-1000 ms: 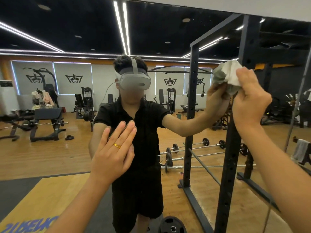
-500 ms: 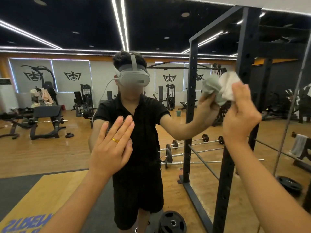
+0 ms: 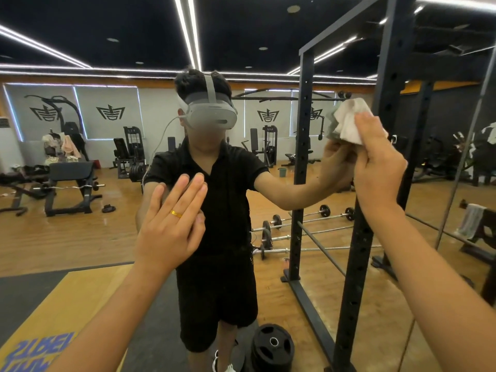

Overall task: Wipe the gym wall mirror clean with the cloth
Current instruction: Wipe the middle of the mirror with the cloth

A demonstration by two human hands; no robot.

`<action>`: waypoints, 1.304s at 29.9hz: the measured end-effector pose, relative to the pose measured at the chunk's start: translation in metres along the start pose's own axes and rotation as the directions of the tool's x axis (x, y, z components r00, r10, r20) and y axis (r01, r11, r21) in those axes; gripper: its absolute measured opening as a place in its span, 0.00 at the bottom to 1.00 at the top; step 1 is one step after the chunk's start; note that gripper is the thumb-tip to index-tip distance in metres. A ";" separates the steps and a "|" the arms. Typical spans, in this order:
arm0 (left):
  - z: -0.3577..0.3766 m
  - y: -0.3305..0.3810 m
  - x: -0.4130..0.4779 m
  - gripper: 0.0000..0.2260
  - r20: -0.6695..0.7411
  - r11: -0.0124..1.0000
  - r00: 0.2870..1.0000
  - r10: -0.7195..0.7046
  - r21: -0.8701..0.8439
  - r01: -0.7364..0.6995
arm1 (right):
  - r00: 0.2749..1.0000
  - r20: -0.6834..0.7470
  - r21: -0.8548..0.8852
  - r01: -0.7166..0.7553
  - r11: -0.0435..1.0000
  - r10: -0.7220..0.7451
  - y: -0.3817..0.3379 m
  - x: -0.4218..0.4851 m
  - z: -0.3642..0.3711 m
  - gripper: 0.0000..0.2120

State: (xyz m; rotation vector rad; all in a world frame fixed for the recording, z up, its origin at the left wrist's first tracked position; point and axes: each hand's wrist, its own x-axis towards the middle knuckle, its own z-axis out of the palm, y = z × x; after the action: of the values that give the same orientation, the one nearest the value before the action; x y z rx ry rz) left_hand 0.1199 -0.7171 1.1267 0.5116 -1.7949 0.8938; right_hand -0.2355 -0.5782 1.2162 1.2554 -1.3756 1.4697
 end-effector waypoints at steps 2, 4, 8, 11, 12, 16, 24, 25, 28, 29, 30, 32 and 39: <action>0.000 0.000 0.000 0.22 -0.005 1.000 1.000 0.004 0.001 -0.004 | 0.999 -0.043 -0.007 -0.008 1.000 0.007 0.000 -0.010 0.001 0.21; 0.000 0.000 0.001 0.22 -0.010 1.000 1.000 0.008 0.001 -0.008 | 0.996 -0.088 -0.018 -0.026 1.000 0.024 0.002 -0.039 0.004 0.21; -0.003 0.004 0.001 0.22 -0.010 1.000 1.000 -0.008 -0.020 0.007 | 0.995 -0.093 -0.033 -0.043 0.999 0.040 0.005 -0.107 0.014 0.21; -0.003 0.006 0.000 0.23 0.003 0.999 1.000 -0.013 -0.032 0.013 | 0.991 -0.131 -0.013 -0.027 1.000 0.025 0.010 -0.096 0.018 0.20; -0.002 0.007 -0.001 0.23 0.005 1.000 1.000 -0.009 -0.027 0.009 | 0.988 -0.151 -0.020 -0.009 1.000 0.006 0.013 -0.085 0.018 0.19; 0.002 0.004 -0.004 0.23 -0.002 1.000 1.000 0.018 0.010 -0.018 | 0.977 -0.206 -0.057 0.037 0.998 -0.048 0.017 -0.038 0.014 0.20; 0.008 0.003 -0.007 0.23 -0.036 1.000 0.999 0.011 -0.013 -0.011 | 0.975 -0.221 -0.027 -0.019 0.999 0.012 0.001 -0.049 0.025 0.18; 0.008 0.003 -0.007 0.23 -0.036 1.000 0.999 0.007 -0.018 -0.008 | 0.981 -0.196 -0.044 0.001 0.999 -0.010 0.001 -0.058 0.023 0.18; 0.009 0.001 -0.008 0.23 -0.029 1.000 1.000 0.002 -0.028 -0.002 | 0.987 -0.153 -0.092 0.026 0.995 -0.040 0.000 -0.057 0.014 0.17; 0.009 0.001 -0.008 0.24 -0.026 1.000 1.000 0.002 -0.029 -0.003 | 0.985 -0.166 -0.099 0.026 0.995 -0.042 -0.001 -0.047 0.010 0.16; 0.009 0.001 -0.009 0.23 -0.023 1.000 1.000 0.003 -0.031 -0.003 | 0.979 -0.197 -0.101 0.026 0.995 -0.046 -0.002 -0.035 0.007 0.16; 0.009 0.001 -0.009 0.23 -0.019 0.999 1.000 -0.001 -0.043 0.000 | 0.968 -0.244 -0.087 0.029 0.996 -0.050 -0.005 -0.012 0.005 0.16; 0.008 0.001 -0.009 0.23 -0.020 0.998 1.000 -0.005 -0.057 0.003 | 0.979 -0.194 -0.023 0.054 0.998 -0.057 -0.019 -0.026 0.025 0.17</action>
State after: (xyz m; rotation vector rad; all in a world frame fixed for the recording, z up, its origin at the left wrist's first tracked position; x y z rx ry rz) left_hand 0.1181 -0.7233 1.1163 0.4679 -1.7952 0.8396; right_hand -0.2072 -0.5979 1.1947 1.0989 -1.2124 1.4958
